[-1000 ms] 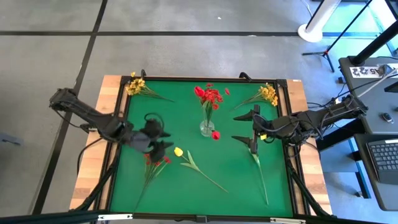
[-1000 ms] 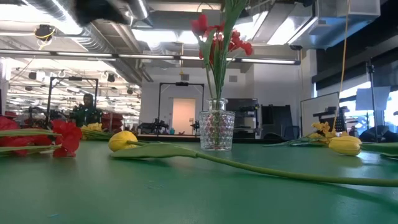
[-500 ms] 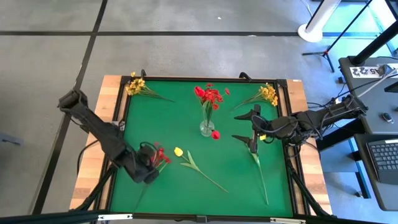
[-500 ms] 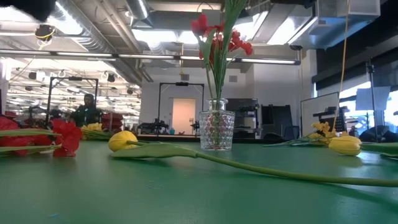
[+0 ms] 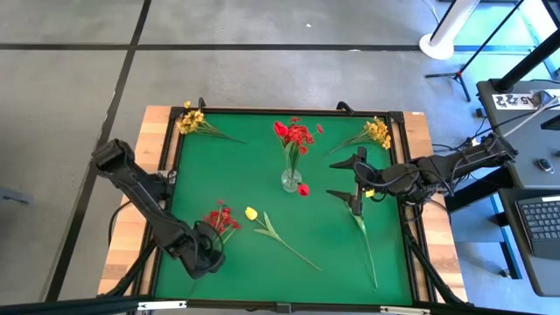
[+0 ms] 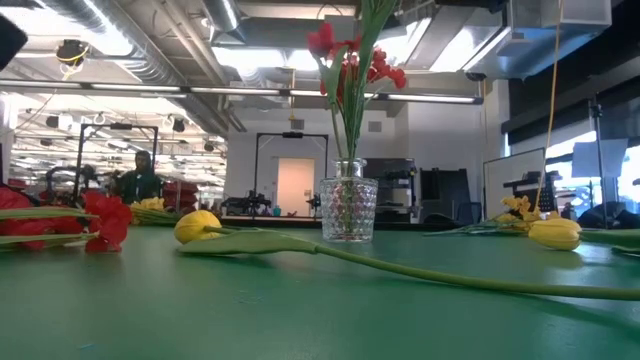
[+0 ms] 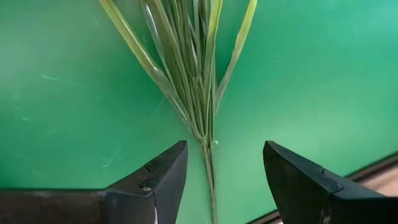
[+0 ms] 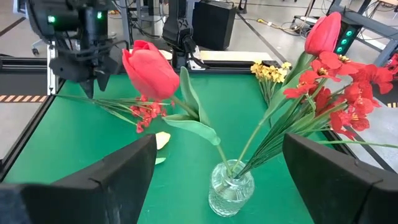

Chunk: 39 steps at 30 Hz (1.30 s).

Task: Sort flowers into vase by color
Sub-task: Put the red flowers into the transparent vase

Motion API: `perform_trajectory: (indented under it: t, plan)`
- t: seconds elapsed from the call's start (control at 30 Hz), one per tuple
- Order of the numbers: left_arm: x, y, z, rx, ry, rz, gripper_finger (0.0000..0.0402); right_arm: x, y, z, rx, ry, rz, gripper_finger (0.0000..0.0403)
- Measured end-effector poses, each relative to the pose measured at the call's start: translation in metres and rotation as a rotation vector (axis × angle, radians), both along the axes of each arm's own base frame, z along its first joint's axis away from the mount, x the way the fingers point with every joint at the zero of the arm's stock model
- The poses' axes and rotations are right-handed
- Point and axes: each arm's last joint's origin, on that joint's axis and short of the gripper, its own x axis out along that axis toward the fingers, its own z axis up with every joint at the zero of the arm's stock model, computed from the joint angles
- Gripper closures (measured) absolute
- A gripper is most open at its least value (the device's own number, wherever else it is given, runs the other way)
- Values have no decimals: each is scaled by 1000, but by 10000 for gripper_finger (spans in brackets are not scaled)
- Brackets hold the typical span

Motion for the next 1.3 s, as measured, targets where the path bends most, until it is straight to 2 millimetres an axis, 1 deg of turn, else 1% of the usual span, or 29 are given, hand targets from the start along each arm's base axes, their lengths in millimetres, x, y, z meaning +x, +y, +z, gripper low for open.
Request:
perform_trajectory:
  t: [0.13, 0.4, 0.6, 0.67, 0.77, 0.93, 1.1, 1.17, 1.23, 1.3]
  plan:
    - [3, -5, -14, -4, 67, -9, 198, 0, 0, 0, 4, 2, 11, 56]
    - [6, -8, -36, 50, 132, 14, 198, 0, 1, 0, 15, 3, 23, 56]
    - [10, -6, -43, 60, 163, 32, 203, 0, 1, 0, 33, 1, 18, 56]
    - [12, -4, -43, 55, 172, 42, 215, 0, 1, 0, 35, 1, 18, 56]
    - [15, 0, -44, 47, 192, 57, 243, 0, 1, 0, 34, 3, 18, 56]
    - [18, 4, -44, 36, 212, 68, 301, -1, 1, -3, 28, 29, 24, 56]
    - [25, 8, -43, 38, 204, 16, 368, -2, 0, -5, 18, 56, 24, 56]
    - [30, 9, -38, 74, 181, -9, 388, -2, 0, -5, 18, 58, 24, 56]
    - [39, 14, -29, 152, 134, -24, 390, -2, 0, -5, 18, 58, 24, 56]
    - [46, 17, -16, 215, 93, -48, 390, -2, 0, -6, 20, 62, 23, 56]
